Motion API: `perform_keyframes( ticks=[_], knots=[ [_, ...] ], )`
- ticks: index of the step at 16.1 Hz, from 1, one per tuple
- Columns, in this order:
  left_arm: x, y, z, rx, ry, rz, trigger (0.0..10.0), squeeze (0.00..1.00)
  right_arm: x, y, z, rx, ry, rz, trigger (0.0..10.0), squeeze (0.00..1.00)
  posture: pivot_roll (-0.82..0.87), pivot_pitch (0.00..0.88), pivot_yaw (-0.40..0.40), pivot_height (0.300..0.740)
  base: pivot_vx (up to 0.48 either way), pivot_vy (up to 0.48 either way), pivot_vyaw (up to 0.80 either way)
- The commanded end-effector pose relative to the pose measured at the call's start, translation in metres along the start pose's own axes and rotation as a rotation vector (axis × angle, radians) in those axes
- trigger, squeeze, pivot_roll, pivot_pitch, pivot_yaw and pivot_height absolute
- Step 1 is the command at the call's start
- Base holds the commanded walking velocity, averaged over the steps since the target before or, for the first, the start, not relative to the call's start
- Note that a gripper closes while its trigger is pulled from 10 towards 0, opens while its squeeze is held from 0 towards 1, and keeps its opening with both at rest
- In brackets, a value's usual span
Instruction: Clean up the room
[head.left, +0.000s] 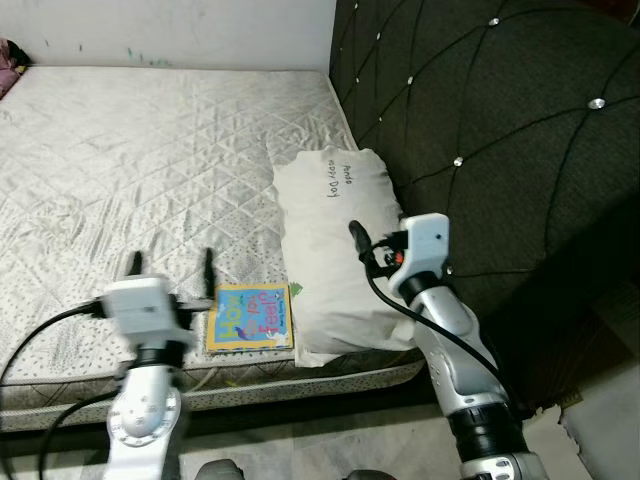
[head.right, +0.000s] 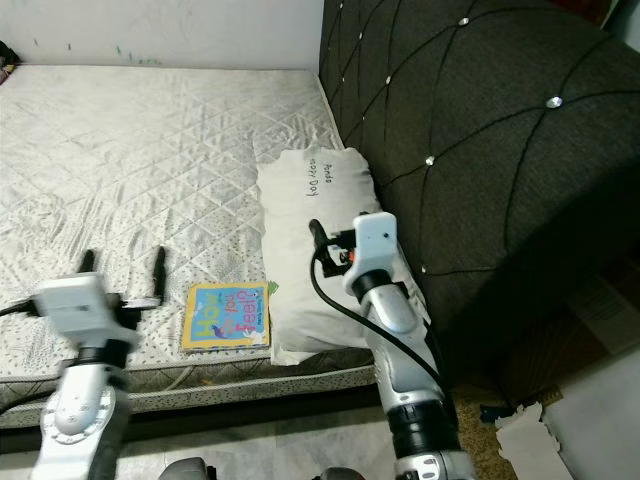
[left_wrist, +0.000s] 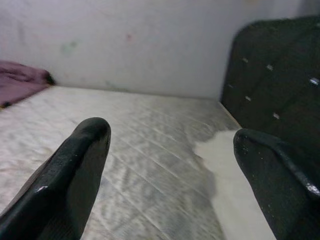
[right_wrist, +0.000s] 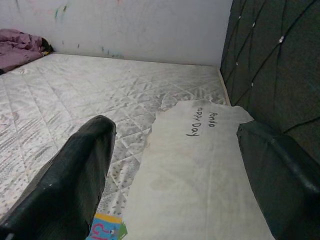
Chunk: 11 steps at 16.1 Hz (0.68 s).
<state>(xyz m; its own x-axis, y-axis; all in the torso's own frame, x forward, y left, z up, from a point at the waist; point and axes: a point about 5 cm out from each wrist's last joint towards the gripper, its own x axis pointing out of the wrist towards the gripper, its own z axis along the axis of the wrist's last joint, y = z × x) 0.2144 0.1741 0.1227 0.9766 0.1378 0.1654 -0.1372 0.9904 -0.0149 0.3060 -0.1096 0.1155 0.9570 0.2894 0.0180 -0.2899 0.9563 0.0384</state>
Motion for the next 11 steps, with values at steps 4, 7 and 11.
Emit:
perform_keyframes(
  ticks=[4, 7, 11],
  knots=[
    [-0.009, 0.012, -0.005, -0.018, 0.071, -0.029, 10.0, 0.00, 0.002, -0.003, -0.001, 0.002, 0.011, -0.004, 10.0, 0.00, 0.04, 0.000, -0.069, 0.740, 0.000, 0.000, 0.00],
    [-0.007, 0.004, -0.006, 0.077, 0.069, -0.057, 10.0, 0.00, -0.001, -0.011, -0.001, 0.000, 0.019, -0.062, 10.0, 0.00, 0.02, 0.002, -0.067, 0.740, 0.000, 0.000, -0.27],
    [-0.011, 0.011, -0.008, 0.082, 0.084, 0.001, 10.0, 0.00, -0.006, -0.016, -0.001, -0.013, 0.018, -0.078, 10.0, 0.00, 0.01, 0.000, -0.082, 0.740, 0.000, 0.000, -0.73]
  ],
)
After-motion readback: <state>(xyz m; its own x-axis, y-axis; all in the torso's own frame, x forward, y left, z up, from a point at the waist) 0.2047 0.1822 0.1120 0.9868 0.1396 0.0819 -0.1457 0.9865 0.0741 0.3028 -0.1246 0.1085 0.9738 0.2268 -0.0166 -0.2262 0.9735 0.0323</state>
